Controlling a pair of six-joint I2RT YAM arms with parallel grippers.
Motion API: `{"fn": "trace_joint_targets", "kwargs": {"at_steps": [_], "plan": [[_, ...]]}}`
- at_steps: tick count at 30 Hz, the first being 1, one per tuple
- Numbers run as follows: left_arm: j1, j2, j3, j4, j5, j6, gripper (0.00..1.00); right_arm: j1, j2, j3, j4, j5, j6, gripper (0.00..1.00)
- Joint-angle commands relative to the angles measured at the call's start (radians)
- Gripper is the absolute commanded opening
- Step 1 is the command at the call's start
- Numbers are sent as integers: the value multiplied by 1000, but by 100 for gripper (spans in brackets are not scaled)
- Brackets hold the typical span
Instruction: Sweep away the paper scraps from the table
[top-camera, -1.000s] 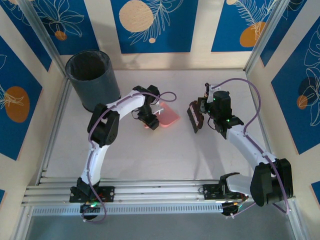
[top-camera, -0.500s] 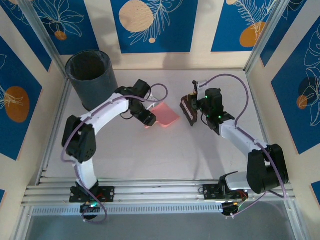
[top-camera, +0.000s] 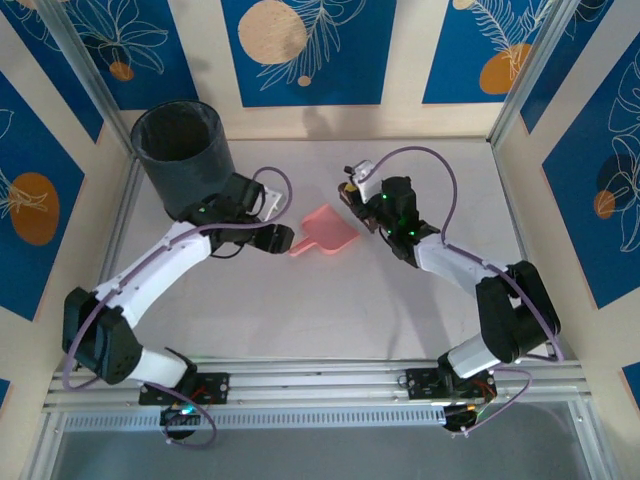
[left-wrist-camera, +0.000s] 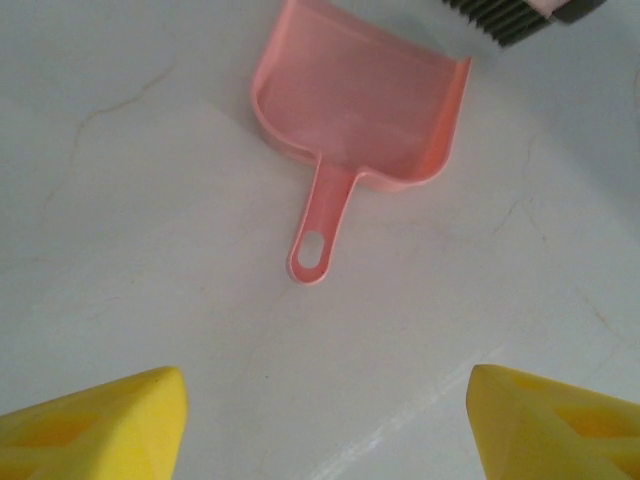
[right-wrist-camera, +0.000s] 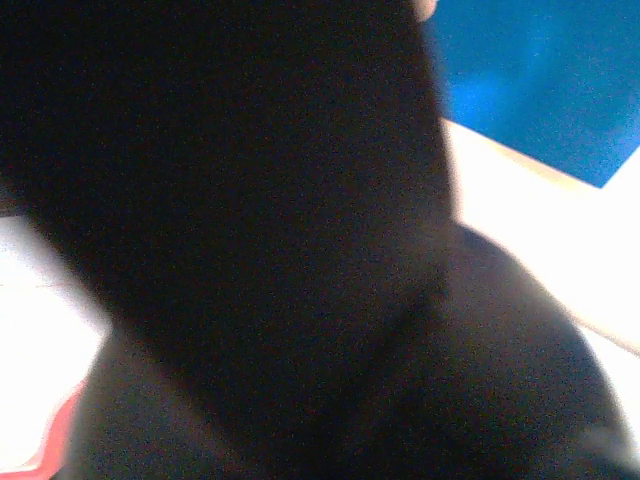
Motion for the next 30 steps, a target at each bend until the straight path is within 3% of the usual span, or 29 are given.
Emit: {"fn": "trace_joint_targets", "kwargs": {"at_steps": [1, 15, 30], "plan": [[10, -51, -31, 36, -35, -48, 74, 32, 24, 12, 155, 75, -123, 0], [33, -93, -50, 2, -79, -38, 75, 161, 164, -25, 347, 221, -380, 0], [54, -112, -74, 15, -93, -36, 76, 246, 190, -120, 339, 223, -386, 2]]}}
